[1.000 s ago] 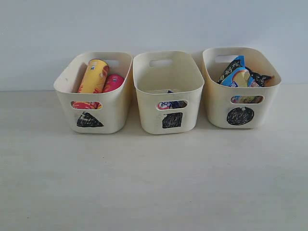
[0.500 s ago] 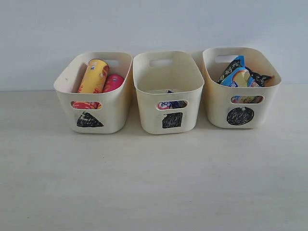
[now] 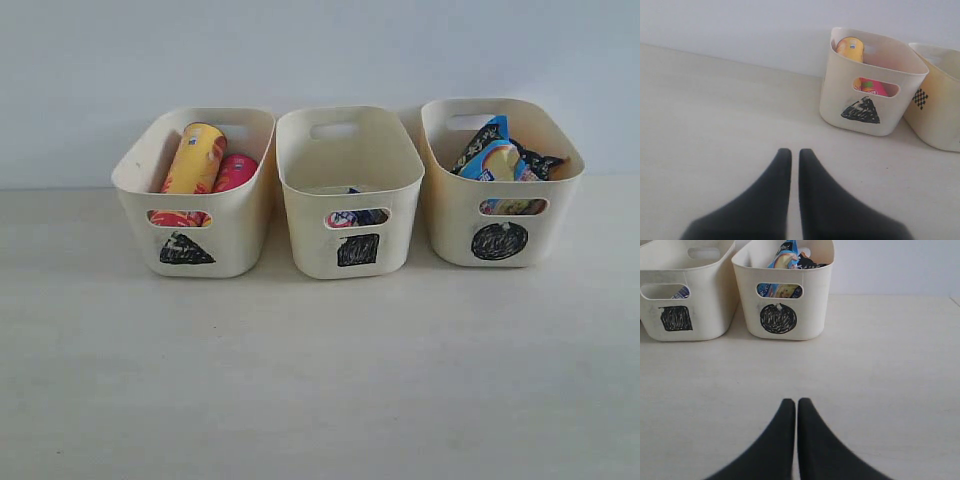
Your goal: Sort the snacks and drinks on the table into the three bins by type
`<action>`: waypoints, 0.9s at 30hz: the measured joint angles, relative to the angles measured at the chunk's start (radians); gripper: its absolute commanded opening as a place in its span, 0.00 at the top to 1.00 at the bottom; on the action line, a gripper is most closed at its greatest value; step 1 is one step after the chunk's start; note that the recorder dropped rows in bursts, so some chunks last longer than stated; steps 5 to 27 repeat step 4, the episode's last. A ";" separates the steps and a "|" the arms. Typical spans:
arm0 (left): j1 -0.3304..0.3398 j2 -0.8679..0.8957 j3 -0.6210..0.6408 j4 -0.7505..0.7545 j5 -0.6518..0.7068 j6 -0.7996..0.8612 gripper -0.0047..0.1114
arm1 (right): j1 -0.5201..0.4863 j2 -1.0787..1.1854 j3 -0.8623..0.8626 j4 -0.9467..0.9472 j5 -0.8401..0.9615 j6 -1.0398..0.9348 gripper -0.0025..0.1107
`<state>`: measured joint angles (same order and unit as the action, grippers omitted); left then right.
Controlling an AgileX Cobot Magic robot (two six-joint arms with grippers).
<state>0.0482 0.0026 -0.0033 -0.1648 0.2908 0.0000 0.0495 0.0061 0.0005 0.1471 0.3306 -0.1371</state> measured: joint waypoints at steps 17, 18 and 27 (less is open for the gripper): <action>0.000 0.000 0.000 0.000 0.000 0.000 0.92 | 0.000 0.000 0.000 0.000 0.000 0.000 0.98; 0.000 0.000 0.000 0.000 0.000 0.000 0.92 | 0.000 0.000 0.000 0.000 0.000 0.000 0.98; 0.000 0.000 0.000 0.000 0.000 0.000 0.92 | 0.000 0.000 0.000 0.000 0.000 0.000 0.98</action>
